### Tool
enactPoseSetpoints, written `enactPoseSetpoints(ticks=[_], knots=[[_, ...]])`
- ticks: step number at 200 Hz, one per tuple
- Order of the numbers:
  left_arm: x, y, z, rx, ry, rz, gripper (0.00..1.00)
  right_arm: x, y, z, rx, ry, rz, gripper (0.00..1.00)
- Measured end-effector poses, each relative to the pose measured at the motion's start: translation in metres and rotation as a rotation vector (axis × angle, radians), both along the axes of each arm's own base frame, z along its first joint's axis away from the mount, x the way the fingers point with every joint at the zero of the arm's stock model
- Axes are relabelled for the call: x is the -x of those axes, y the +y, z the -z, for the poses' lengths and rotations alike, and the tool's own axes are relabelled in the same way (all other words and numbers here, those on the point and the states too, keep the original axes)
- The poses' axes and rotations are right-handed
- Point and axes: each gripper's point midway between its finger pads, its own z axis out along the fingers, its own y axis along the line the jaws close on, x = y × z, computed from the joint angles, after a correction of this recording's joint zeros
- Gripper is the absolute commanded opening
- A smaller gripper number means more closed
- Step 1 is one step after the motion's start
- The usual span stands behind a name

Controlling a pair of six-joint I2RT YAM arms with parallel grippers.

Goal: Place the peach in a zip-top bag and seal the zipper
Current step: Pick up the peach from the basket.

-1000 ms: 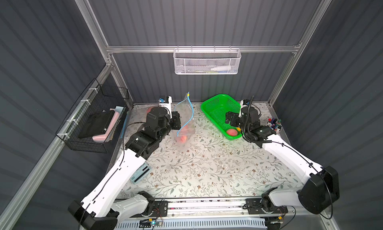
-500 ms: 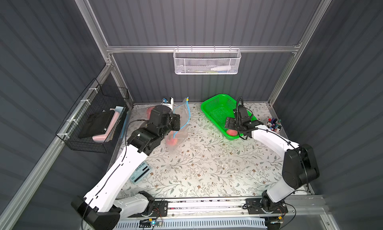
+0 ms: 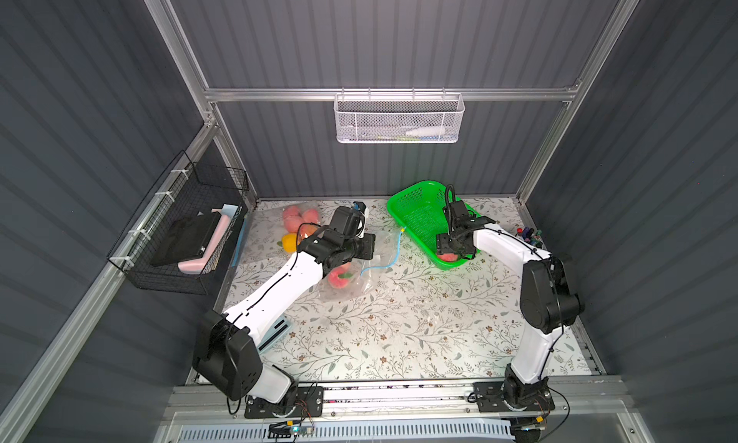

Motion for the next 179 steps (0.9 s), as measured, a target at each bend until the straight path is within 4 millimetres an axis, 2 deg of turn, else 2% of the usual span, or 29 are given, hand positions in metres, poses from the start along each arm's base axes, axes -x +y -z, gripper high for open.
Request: enactPoseSetpoints(ticks=[32,64,94,141,179], knots=[[0.003,-0.008,0.006,0.045,0.031,0.016,0.0,0.001,0.008,0.001,-0.016,0.036,-0.056,0.82],[0.005,-0.011,0.01,0.064,0.044,0.024,0.0,0.003,0.009,0.004,-0.016,0.06,-0.078,0.79],[0.005,-0.012,0.01,0.07,0.049,0.026,0.0,-0.001,0.008,0.014,-0.016,0.083,-0.074,0.7],[0.009,-0.011,0.019,0.072,0.078,0.024,0.0,-0.012,0.009,0.016,-0.033,0.088,-0.058,0.49],[0.011,-0.013,0.019,0.08,0.084,0.029,0.0,-0.015,0.006,0.013,-0.059,0.081,-0.026,0.45]])
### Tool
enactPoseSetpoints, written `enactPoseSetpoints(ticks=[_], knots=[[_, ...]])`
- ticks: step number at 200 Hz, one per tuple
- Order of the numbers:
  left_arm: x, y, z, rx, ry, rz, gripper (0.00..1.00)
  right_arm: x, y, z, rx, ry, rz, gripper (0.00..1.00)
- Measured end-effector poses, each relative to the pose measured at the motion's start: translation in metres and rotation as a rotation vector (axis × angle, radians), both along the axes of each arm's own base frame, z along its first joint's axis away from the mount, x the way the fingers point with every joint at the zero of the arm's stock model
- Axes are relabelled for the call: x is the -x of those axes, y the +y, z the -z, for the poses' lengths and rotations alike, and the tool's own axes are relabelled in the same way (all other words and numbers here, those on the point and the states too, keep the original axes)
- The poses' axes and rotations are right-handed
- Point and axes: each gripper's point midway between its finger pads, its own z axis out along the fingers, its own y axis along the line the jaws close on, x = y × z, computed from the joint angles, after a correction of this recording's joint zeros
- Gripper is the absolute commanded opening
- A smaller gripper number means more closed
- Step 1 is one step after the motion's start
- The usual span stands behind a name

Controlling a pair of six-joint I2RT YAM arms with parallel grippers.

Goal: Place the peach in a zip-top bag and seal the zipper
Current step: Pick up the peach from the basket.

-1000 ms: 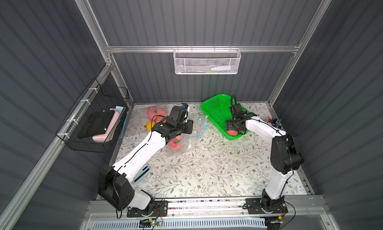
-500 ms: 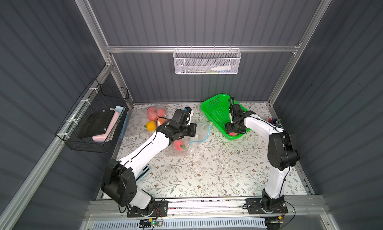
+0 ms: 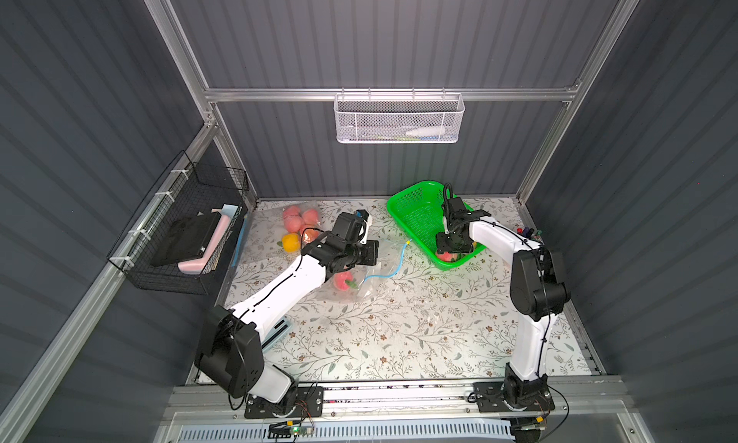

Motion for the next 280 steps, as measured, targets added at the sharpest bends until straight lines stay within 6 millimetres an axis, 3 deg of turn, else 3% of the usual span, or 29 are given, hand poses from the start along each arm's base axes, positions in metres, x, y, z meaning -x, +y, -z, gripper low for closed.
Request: enactPoseSetpoints(ticks=[30,89,160,200,220,238,259,280], knots=[[0.0,0.0,0.001,0.002,0.003,-0.002,0.0,-0.007,-0.008,-0.014,-0.035,-0.066,0.055,0.44],[-0.001,-0.003,0.001,0.019,0.009,-0.004,0.0,-0.022,-0.014,-0.074,-0.149,-0.283,0.155,0.44],[-0.002,-0.008,0.009,0.04,0.045,-0.006,0.0,-0.025,-0.004,-0.07,-0.24,-0.308,0.181,0.44],[-0.002,-0.012,0.022,0.04,0.089,-0.001,0.0,-0.028,0.01,-0.083,-0.328,-0.322,0.166,0.44],[-0.001,-0.012,0.023,0.037,0.091,-0.001,0.0,-0.02,0.018,-0.104,-0.398,-0.35,0.133,0.44],[-0.002,-0.011,0.022,0.035,0.088,-0.004,0.0,-0.008,0.027,-0.134,-0.478,-0.393,0.081,0.44],[-0.002,-0.011,0.019,0.037,0.081,-0.007,0.0,0.01,0.042,-0.171,-0.592,-0.446,-0.009,0.44],[-0.003,-0.011,0.017,0.038,0.075,-0.009,0.0,0.031,0.059,-0.194,-0.701,-0.468,-0.103,0.43]])
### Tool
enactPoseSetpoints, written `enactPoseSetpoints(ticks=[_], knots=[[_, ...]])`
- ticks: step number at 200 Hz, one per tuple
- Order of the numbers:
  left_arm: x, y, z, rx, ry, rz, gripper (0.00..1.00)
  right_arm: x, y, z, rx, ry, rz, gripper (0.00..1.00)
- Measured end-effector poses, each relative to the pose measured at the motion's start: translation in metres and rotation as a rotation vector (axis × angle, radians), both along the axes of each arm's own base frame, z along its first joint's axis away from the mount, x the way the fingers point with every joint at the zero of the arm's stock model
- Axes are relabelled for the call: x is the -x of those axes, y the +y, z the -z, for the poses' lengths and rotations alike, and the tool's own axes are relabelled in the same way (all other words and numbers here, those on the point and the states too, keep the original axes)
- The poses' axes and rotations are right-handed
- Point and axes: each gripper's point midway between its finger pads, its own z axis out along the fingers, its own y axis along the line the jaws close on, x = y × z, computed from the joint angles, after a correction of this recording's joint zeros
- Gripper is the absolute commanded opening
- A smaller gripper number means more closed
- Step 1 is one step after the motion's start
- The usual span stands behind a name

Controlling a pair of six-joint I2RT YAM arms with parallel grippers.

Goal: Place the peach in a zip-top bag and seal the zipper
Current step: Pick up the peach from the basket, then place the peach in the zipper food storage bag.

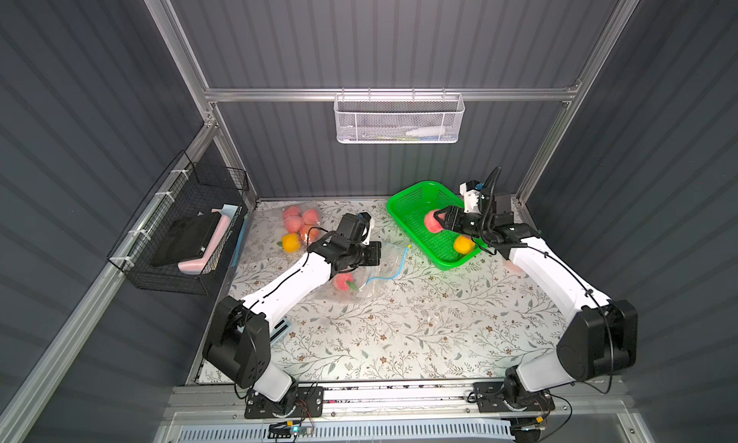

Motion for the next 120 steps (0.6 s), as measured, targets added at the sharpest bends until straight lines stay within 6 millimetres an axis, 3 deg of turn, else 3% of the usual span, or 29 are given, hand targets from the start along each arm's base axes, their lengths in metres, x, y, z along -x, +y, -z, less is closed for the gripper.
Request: enactPoseSetpoints(ticks=[34,72,99,120], knots=[[0.0,-0.002,-0.006,0.018,-0.002,-0.002,0.0,0.034,0.03,-0.015,-0.091,-0.034,-0.149,0.43],[0.003,-0.005,-0.03,0.075,-0.028,0.003,0.0,0.07,0.067,-0.037,-0.144,-0.108,-0.293,0.44],[0.003,-0.005,-0.052,0.104,-0.07,0.002,0.0,0.085,0.078,-0.052,-0.172,-0.177,-0.344,0.44],[0.005,-0.004,-0.062,0.117,-0.09,0.003,0.0,0.089,0.083,-0.053,-0.18,-0.199,-0.36,0.44]])
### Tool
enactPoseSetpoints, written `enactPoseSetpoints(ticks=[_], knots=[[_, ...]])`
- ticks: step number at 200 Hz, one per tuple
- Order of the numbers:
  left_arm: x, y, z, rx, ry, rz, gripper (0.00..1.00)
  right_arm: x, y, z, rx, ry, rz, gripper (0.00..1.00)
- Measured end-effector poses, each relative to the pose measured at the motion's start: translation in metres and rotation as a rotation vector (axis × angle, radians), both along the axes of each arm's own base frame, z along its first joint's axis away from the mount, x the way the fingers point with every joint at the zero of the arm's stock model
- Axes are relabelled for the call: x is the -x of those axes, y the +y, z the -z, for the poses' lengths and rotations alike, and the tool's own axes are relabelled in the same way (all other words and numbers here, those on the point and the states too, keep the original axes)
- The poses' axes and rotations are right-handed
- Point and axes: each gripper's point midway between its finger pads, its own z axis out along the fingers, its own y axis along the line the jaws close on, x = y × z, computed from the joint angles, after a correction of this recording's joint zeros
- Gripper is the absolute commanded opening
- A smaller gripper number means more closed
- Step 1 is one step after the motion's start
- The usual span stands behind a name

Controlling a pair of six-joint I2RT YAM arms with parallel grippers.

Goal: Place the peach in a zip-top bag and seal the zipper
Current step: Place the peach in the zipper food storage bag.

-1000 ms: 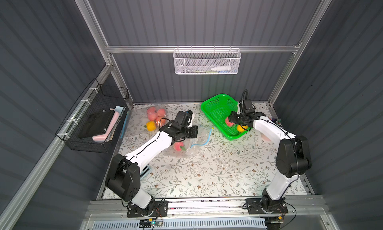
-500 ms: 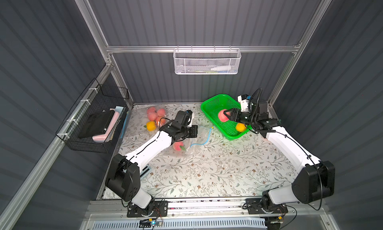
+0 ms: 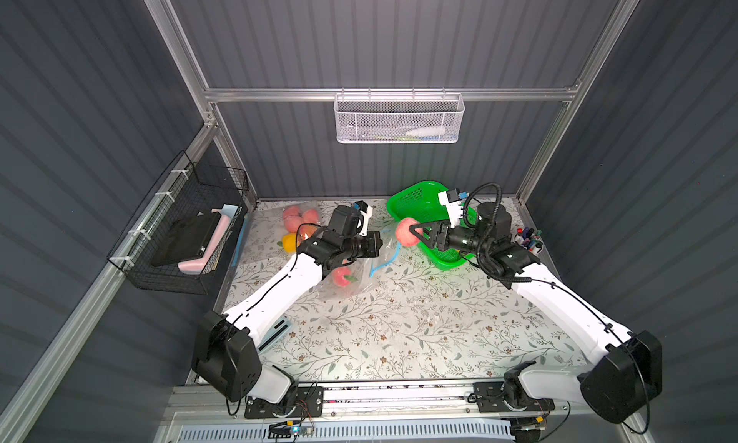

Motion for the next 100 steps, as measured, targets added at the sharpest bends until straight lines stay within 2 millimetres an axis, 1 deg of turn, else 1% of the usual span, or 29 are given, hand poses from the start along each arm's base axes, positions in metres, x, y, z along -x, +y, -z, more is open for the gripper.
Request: enactPoseSetpoints(ticks=[45,65,100], knots=[[0.003,0.002,-0.005,0.005,-0.008,0.0,0.0,0.004,0.018,0.008,0.003,-0.005,-0.035,0.44],[0.005,0.003,-0.009,0.008,-0.013,0.0,0.0,0.0,0.024,0.02,0.017,0.014,-0.035,0.44],[0.009,0.007,-0.023,0.027,-0.041,-0.006,0.0,-0.007,0.035,0.037,0.029,0.032,-0.042,0.44]])
